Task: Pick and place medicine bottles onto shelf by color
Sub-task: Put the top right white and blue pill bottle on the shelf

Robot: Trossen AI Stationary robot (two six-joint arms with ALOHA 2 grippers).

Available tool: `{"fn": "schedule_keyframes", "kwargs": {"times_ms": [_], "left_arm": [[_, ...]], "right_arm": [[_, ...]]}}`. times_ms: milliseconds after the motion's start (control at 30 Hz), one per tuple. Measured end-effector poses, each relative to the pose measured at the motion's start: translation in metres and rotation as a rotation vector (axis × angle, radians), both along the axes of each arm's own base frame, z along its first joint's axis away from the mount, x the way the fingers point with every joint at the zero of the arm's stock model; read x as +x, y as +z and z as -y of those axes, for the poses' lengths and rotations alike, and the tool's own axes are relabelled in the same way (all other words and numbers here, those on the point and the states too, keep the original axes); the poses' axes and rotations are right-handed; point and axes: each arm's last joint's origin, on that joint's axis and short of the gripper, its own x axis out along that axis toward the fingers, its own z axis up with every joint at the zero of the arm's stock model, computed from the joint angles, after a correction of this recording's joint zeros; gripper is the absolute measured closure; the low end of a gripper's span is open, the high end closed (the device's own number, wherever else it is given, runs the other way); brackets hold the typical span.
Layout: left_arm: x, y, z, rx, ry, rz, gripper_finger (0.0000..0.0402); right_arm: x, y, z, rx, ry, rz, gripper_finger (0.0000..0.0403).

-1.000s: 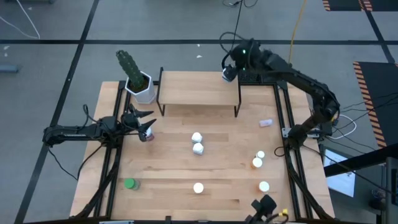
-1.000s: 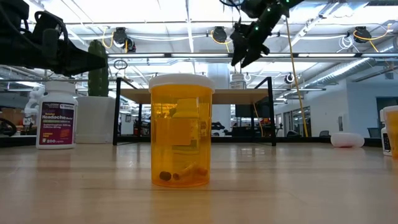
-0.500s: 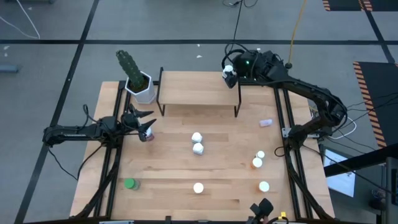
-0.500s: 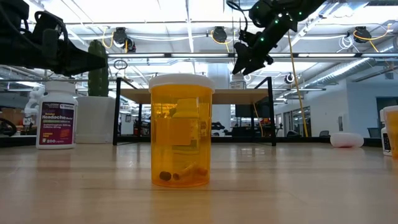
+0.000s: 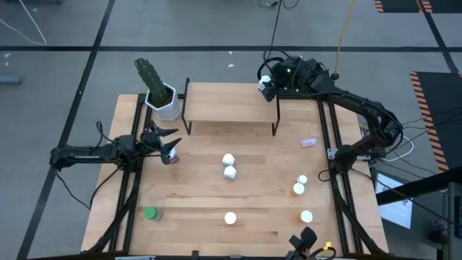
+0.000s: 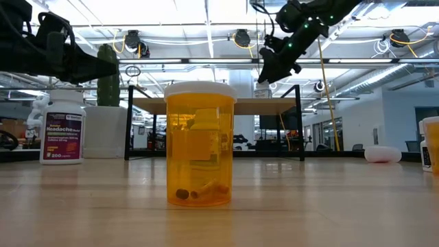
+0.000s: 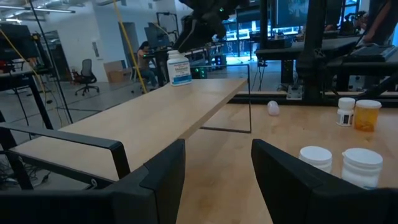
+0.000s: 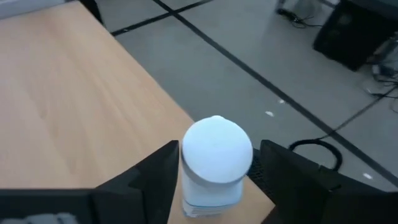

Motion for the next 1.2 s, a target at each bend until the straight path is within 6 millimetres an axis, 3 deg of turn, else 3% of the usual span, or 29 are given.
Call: {"fn": "schedule_keyframes", "kwargs": {"times_ms": [300, 1033, 1200], "left_arm": [[0.0000, 0.0001, 0.0000, -0.001, 0.000, 0.000, 0.0213], [0.0000, 0.0006, 0.0000, -0.001, -0.001, 0.007, 0.0213], [0.0000, 0.0007, 0.0000, -0.001, 0.000, 0.007, 0.0213]], "right_arm": [[-0.0018, -0.0001, 0.0019, 0.021, 0.017, 0.018, 0.0202], [0.0004, -0.0039, 0.0032, 0.022, 0.024, 0.002, 0.0137], [0.0040, -0.0082, 0.0066, 0.021, 0.024, 0.004, 0.0137]]}}
